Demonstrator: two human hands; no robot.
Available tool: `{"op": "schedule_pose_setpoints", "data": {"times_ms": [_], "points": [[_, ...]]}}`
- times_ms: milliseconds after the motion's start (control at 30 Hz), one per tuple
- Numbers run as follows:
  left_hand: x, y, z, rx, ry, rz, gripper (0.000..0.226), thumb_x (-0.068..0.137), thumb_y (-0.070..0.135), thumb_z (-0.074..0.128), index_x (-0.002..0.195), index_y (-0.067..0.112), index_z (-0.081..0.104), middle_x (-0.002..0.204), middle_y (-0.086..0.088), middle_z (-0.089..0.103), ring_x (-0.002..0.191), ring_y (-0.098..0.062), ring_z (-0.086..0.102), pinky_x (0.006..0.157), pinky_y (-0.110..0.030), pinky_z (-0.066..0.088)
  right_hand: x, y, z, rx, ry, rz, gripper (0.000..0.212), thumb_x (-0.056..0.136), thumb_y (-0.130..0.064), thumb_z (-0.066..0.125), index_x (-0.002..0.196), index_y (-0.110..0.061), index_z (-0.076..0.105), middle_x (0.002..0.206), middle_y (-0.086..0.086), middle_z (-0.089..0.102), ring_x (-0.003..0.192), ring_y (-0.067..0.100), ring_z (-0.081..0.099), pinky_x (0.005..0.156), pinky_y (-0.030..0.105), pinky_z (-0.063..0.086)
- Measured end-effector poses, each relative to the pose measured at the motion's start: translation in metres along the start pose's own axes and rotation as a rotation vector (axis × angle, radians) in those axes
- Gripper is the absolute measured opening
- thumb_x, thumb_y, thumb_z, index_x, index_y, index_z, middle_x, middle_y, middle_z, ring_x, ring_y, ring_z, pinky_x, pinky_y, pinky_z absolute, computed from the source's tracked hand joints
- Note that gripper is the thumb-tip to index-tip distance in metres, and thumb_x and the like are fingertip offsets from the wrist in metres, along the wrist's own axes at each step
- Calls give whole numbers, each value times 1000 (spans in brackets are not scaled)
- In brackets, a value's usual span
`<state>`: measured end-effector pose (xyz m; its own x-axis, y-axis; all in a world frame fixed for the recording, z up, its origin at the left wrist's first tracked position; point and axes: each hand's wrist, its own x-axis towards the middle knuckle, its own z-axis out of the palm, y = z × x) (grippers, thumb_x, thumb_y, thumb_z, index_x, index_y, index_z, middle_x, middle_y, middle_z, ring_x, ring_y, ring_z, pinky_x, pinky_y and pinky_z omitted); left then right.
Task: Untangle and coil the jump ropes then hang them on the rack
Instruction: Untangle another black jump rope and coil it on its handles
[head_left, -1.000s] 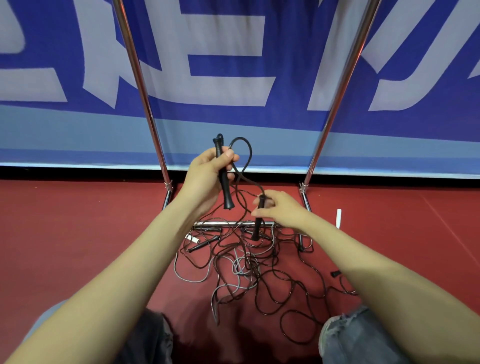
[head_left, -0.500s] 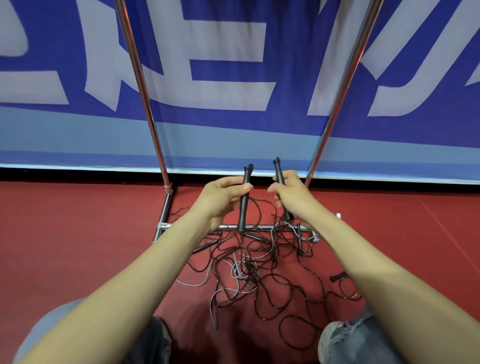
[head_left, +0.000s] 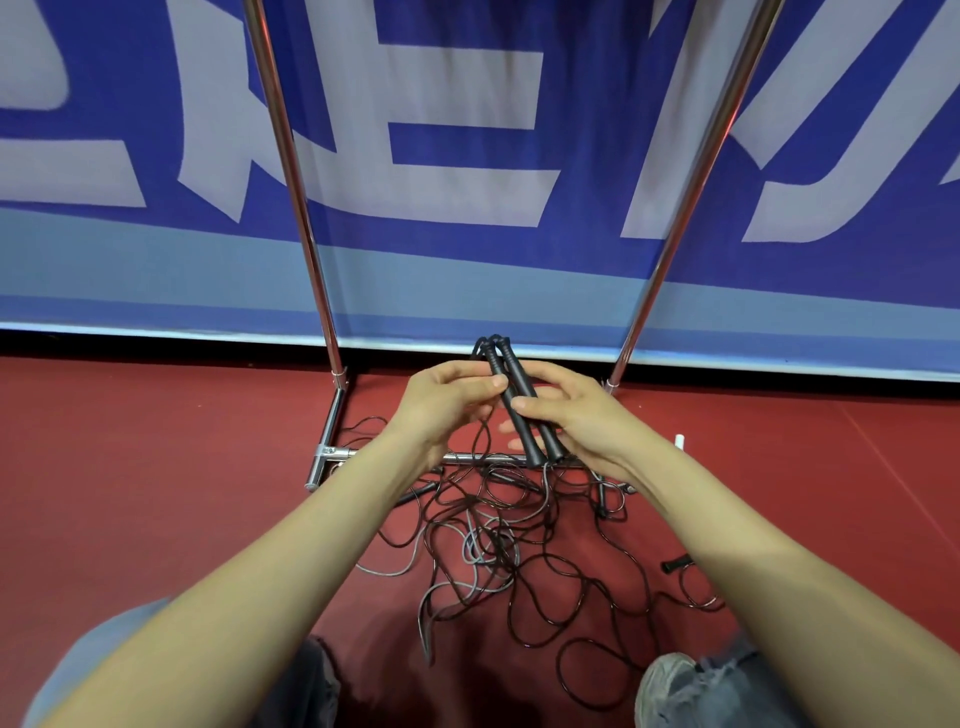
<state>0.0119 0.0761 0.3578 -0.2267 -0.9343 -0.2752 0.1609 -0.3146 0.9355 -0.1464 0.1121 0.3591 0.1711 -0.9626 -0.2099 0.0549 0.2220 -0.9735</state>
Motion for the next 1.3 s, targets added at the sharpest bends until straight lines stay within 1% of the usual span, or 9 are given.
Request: {"op": "schedule_pose_setpoints", "data": {"times_ms": [167, 300, 367, 433, 567, 800, 1033, 1167, 1300], "points": [[-2, 8, -6, 213, -38, 59, 12, 80, 16, 76, 80, 13, 64, 72, 0, 68, 65, -9, 61, 66, -20, 48, -5, -7, -8, -72, -42, 19, 45, 91, 0, 58, 131, -20, 55, 107, 8, 71, 82, 21, 72, 78, 34, 59], [7, 24, -24, 426, 255, 341, 22, 89, 47, 62, 93, 25, 63, 95, 4, 68, 90, -9, 63, 78, -19, 47, -16, -16, -18, -96, -155, 38, 44, 89, -2, 60, 127, -25, 58, 107, 6, 72, 82, 20, 71, 67, 26, 57], [3, 27, -25, 485, 104, 385, 22, 97, 43, 50, 100, 28, 65, 103, 9, 68, 104, -5, 61, 91, -17, 42, -21, -19, -23, -96, -218, 43, 43, 89, 0, 59, 122, -27, 60, 103, 1, 73, 83, 21, 69, 65, 26, 57], [-1, 24, -22, 622, -131, 320, 39, 98, 48, 41, 85, 23, 68, 90, 6, 71, 97, -7, 65, 94, -20, 42, -25, -21, -27, -141, -257, 33, 46, 89, 2, 59, 123, -29, 58, 103, -1, 73, 83, 20, 69, 67, 28, 58], [-5, 28, -23, 550, -292, 197, 48, 90, 52, 51, 69, 10, 54, 54, 0, 46, 51, -17, 48, 62, -27, 42, -32, -25, -40, -267, -264, 7, 60, 88, 1, 60, 134, -36, 48, 102, 1, 71, 85, 23, 70, 70, 31, 59], [-7, 36, -29, 783, -221, 264, 37, 83, 45, 69, 67, 13, 63, 58, 3, 56, 55, -14, 39, 55, -24, 32, -42, -30, -49, -500, -277, 34, 51, 91, 0, 59, 135, -24, 51, 115, 2, 70, 82, 15, 70, 69, 26, 57], [0, 26, -20, 884, -104, 355, 20, 90, 28, 65, 77, 14, 70, 54, 15, 60, 49, 1, 47, 55, -11, 38, -32, -25, -46, -875, -133, 27, 48, 95, -14, 59, 136, -36, 49, 94, -5, 71, 77, 14, 73, 77, 37, 60], [-2, 24, -12, 891, -2, 426, 20, 89, 30, 67, 73, 17, 70, 55, 7, 60, 50, -7, 48, 53, -13, 37, -25, -25, -43, -1066, -32, 1, 38, 96, -19, 55, 130, -35, 52, 86, -2, 68, 73, 18, 69, 73, 35, 58], [-8, 24, 0, 621, -47, 290, 15, 96, 16, 58, 107, 10, 67, 77, -5, 69, 51, -13, 51, 50, -19, 47, -18, -23, -41, -1460, 240, -158, 33, 100, -27, 46, 134, -25, 44, 96, 6, 66, 83, 31, 62, 69, 36, 45]]}}
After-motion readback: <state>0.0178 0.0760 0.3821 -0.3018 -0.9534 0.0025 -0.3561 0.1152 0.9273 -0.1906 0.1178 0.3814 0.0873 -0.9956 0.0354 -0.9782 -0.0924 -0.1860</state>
